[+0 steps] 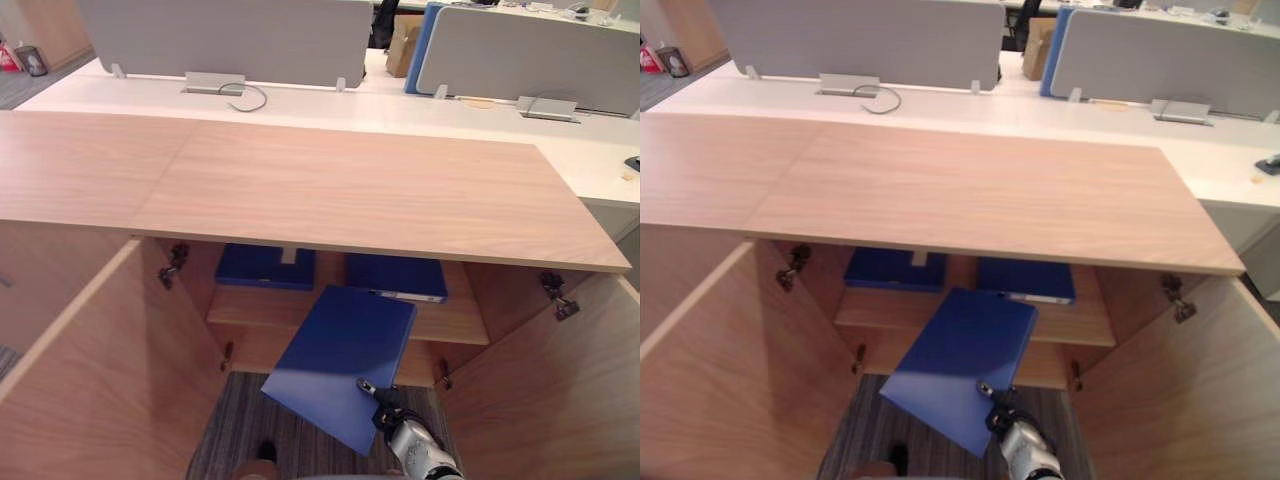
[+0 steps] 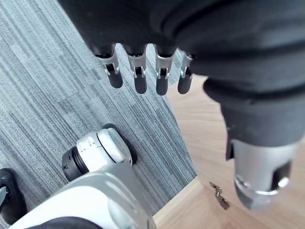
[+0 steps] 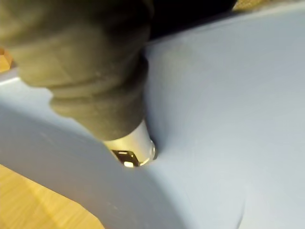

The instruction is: Walk over to the cabinet, pick up the folder, carry it to the office cabinet, place the folder inside the office cabinet, then close the office cabinet door

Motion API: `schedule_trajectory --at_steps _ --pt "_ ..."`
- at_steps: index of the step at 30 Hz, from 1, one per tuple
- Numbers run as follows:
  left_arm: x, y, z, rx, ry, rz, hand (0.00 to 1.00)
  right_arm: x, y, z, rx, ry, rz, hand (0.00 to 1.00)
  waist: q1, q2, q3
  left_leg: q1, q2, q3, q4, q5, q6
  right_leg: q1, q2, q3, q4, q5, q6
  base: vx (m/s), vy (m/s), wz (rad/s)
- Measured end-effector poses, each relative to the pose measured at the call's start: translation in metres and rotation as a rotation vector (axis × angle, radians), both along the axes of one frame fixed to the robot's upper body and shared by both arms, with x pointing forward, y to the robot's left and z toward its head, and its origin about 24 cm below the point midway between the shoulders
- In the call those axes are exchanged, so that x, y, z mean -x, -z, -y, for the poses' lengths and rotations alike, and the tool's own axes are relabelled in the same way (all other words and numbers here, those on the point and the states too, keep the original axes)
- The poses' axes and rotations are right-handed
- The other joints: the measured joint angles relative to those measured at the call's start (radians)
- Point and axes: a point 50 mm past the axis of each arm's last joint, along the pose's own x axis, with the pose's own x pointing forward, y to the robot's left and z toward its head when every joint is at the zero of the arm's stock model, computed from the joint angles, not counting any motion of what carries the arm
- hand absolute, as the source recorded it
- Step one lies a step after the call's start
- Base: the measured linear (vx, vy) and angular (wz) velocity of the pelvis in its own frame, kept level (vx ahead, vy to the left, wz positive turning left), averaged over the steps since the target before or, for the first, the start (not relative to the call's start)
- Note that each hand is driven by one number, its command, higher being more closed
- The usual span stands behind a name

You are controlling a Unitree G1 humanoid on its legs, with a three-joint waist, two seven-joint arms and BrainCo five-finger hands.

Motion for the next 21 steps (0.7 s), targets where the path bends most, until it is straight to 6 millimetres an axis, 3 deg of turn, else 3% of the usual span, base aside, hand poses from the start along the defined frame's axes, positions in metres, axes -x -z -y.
schedule_trajectory --at_steps 2,4,7,16,21 --pt "-0.002 0.001 0.006 0.014 -0.009 0.003 0.0 0.005 0.004 0.008 0.029 -0.012 -0.024 1.0 -0.005 0.025 -0.01 0.005 0.047 -0.02 -0.019 0.013 -0.025 0.002 0.061 -0.005 -0.04 0.007 -0.018 0.03 -0.253 -0.29" --pt "-0.005 0.002 0.007 0.014 -0.024 0.01 0.0 0.016 0.009 0.018 0.068 -0.04 -0.056 1.0 -0.013 0.03 -0.018 0.03 0.116 -0.023 -0.062 0.03 -0.076 0.017 0.137 -0.006 -0.074 0.008 -0.038 0.09 -0.255 -0.24" --pt "-0.011 0.001 0.006 0.01 -0.009 0.02 0.0 0.028 0.013 0.025 0.093 -0.052 -0.087 1.0 -0.028 0.029 -0.027 0.06 0.149 -0.024 -0.11 0.042 -0.096 0.034 0.173 -0.01 -0.095 0.004 -0.048 0.08 -0.118 -0.05" --pt "-0.031 -0.001 0.003 -0.002 0.115 0.056 0.0 0.03 0.013 0.026 0.09 -0.054 -0.086 1.0 -0.041 0.032 -0.035 0.097 0.12 -0.022 -0.148 0.048 -0.103 0.078 0.156 -0.011 -0.126 0.01 -0.053 0.12 0.023 0.01" --pt "-0.031 -0.001 0.001 -0.008 0.146 0.054 0.0 -0.003 -0.014 0.03 0.08 -0.009 0.093 1.0 -0.043 0.035 -0.033 0.097 0.112 -0.026 -0.155 0.049 -0.097 0.074 0.147 -0.011 -0.124 0.015 -0.046 -0.02 0.055 0.01"
